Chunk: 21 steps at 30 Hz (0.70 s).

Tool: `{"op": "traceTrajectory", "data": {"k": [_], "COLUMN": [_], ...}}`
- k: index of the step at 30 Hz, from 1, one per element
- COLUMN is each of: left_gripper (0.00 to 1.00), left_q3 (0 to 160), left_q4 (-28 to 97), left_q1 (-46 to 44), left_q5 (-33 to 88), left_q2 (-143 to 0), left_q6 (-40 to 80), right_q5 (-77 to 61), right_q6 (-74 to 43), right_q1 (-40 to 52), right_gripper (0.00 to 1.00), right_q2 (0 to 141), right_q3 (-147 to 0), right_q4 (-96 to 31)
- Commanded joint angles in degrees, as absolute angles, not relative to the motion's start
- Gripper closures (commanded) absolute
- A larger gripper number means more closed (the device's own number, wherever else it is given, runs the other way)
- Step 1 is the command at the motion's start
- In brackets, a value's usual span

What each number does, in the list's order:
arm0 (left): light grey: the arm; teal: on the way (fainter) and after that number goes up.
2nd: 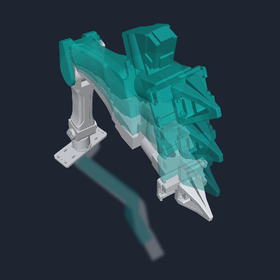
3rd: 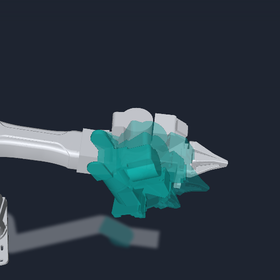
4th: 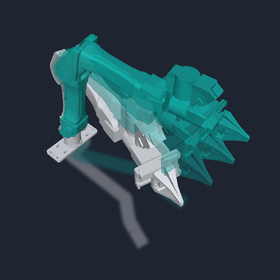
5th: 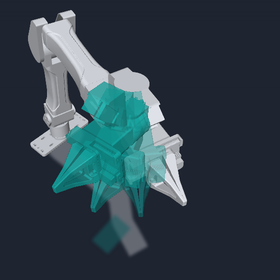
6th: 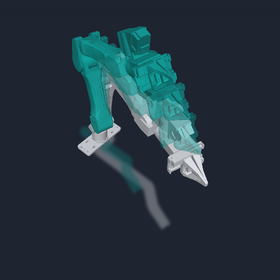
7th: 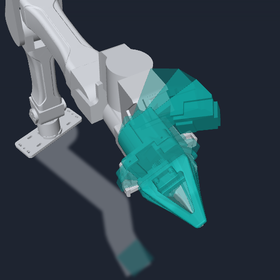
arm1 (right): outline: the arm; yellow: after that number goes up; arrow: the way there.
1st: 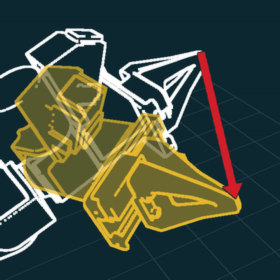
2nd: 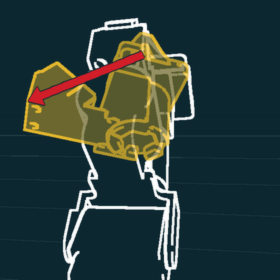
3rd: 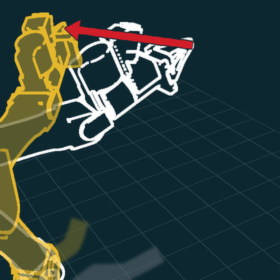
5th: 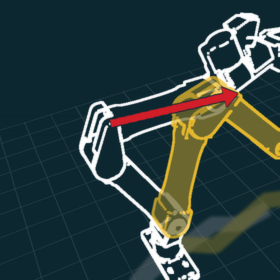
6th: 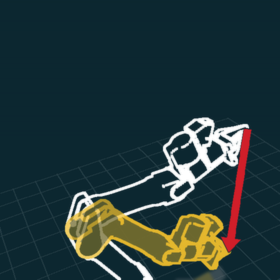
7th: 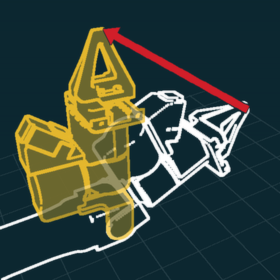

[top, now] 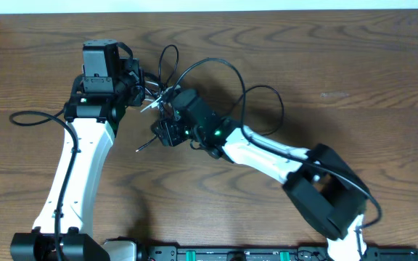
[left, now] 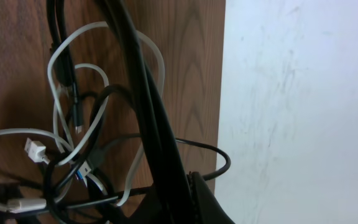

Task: Untangle cables
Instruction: 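Pull the black cable with the right gripper toward the back right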

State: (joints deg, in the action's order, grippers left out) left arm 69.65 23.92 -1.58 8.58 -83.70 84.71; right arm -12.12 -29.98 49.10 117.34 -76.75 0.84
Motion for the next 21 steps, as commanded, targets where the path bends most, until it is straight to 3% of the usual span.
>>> {"op": "traceTrajectory", "data": {"k": [1, 5, 6, 12, 21], "left_gripper": [0.93, 0.93, 0.93, 0.93, 0.93], "left_q3": [69.9, 69.9, 69.9, 69.9, 69.9], "left_q4": [24.0, 24.0, 24.0, 25.1, 25.7], "left_q1": [-1.5, -1.0, -0.7, 3.2, 7.4], "left_q5": [8.3, 8.3, 8.3, 8.3, 8.5], "left_q2": [-83.4, -83.4, -83.4, -83.4, -83.4], "left_q6": [84.8, 84.8, 84.8, 84.8, 84.7], "right_q5": [-8.8, -8.5, -8.5, -8.5, -8.5], "right_q6": [-31.9, -31.9, -31.9, -30.5, -23.2], "right_q1": [49.1, 48.4, 48.1, 43.8, 29.7], "right_gripper": [0.61, 0.95, 0.99, 0.99, 0.99], "right_q2": [119.2, 118.6, 118.1, 112.2, 99.7], "right_q3": [-76.8, -76.8, -76.8, -76.8, -76.8], "right_q4": [0.7, -0.6, -1.8, -14.0, -30.9]}}
